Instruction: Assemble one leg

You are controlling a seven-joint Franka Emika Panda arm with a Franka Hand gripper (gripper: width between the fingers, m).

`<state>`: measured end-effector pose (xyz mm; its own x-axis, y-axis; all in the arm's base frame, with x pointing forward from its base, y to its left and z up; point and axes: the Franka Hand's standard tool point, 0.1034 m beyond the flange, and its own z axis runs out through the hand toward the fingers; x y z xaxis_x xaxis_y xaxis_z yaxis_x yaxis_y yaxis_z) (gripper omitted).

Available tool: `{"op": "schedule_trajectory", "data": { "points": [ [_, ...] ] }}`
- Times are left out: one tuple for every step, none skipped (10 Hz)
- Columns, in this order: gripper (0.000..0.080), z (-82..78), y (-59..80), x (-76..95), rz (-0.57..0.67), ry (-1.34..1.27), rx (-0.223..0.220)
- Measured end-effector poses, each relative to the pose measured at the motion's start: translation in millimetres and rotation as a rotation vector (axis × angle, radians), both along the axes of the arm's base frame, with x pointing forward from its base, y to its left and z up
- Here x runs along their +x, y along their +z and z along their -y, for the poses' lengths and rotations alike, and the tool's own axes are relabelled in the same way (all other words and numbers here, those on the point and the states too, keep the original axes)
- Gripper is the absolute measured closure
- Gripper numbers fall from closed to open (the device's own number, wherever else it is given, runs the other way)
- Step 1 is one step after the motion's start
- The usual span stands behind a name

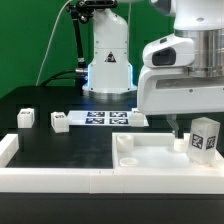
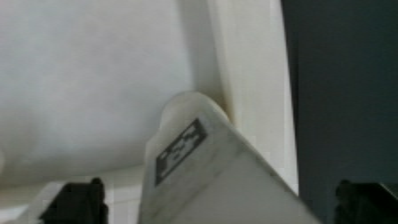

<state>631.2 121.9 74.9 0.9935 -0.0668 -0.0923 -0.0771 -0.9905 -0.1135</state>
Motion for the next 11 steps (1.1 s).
{"op": "schedule_trajectory", "data": {
  "points": [
    [0.0150,-1.2,0.3,0.3,0.014,0.098,0.008],
    [0.0150,-1.0,0.0,1.7,0.026,0.215,0.008],
    [0.0150,-2.1,-4.1,20.3,0.029,0.407,0.011],
    [0.0150,-3.0,-0.2,28.0,0.097,0.421,0.005],
    [0.0150,1.8,4.4,6.1,0.075,0.476,0.005],
    [0.0238,1.2,2.3,8.0,0.075,0.470,0.006],
    [0.0372,1.0,0.7,8.8,0.076,0.469,0.006],
    [0.0372,1.1,0.5,8.6,0.076,0.470,0.006],
    [0.0511,1.0,0.5,8.6,0.076,0.470,0.006],
    [0.0511,1.1,0.5,8.6,0.076,0.470,0.006],
    [0.0511,1.1,0.5,8.6,0.076,0.470,0.006]
  ]
}}
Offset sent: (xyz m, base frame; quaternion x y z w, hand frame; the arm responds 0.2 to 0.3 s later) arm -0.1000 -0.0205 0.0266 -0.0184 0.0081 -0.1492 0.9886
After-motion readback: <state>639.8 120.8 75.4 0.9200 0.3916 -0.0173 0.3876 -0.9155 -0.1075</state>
